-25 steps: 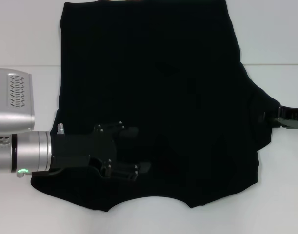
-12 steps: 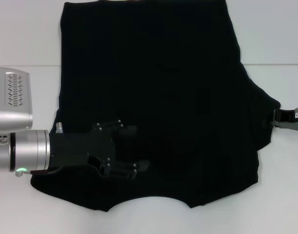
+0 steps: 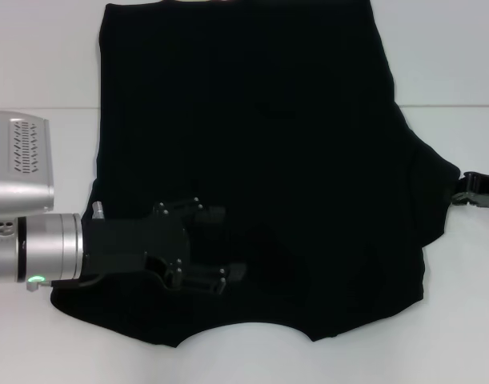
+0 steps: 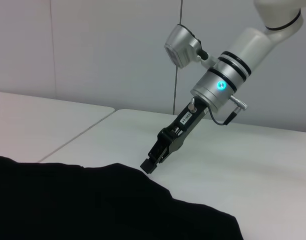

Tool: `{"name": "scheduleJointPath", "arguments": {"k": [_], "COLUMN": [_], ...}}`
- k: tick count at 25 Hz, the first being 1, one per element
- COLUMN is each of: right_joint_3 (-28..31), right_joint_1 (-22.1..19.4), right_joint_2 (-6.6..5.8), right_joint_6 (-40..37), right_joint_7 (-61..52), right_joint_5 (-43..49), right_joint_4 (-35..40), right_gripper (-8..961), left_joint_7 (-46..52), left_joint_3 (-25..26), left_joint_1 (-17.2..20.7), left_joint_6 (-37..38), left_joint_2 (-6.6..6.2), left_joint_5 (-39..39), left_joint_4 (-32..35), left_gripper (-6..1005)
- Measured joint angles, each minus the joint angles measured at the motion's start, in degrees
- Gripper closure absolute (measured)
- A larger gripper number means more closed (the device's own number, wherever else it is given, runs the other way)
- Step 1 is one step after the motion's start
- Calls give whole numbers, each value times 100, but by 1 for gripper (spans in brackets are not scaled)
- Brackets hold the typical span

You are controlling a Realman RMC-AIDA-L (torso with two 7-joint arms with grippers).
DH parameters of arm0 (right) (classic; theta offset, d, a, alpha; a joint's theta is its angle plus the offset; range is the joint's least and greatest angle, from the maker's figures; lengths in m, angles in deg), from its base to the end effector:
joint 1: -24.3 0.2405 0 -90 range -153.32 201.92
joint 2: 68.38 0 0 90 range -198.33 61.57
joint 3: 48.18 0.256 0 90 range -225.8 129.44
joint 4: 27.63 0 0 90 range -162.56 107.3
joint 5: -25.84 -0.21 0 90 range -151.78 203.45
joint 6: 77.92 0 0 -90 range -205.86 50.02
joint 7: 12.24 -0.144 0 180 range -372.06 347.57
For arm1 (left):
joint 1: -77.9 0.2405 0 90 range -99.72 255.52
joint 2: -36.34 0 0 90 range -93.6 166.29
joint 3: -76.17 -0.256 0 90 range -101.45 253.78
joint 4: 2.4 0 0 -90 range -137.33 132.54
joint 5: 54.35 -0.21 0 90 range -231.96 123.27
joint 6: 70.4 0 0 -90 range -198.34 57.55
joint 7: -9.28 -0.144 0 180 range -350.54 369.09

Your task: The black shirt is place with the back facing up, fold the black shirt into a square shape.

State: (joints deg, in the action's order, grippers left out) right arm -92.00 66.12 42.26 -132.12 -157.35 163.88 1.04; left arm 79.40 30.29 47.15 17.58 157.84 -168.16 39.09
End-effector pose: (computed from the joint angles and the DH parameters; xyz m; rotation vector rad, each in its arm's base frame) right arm 0.3182 0.4207 0.0378 -1.8640 1.6897 0.2234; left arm -0.2391 0.3316 -0.0194 -2.8155 -0.2825 -0.6257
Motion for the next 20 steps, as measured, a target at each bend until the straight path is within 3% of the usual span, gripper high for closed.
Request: {"name": "scheduleJointPath", "arguments": {"k": [4,9,20], "right_joint_3": [-11,-35,-48], "right_joint_1": [14,37,53], "right_joint_2": [3,54,149], "right_joint_6": [-14,47,340], "right_joint_7": [0,0,13], "right_joint_5": [23,29,29], "right_joint_4": [-36,-50,-153], "right_gripper": [815,580,547], "left_joint_7": [1,1,10], "left_joint_3": [0,0,0], "left_joint_1": [0,0,0], "left_joint_6": [6,49,55], "left_joint_2": [9,7,-21], "left_joint_5": [-4,-9,-12], "left_joint_4": [0,6,3], "left_gripper": [62,64,68]}}
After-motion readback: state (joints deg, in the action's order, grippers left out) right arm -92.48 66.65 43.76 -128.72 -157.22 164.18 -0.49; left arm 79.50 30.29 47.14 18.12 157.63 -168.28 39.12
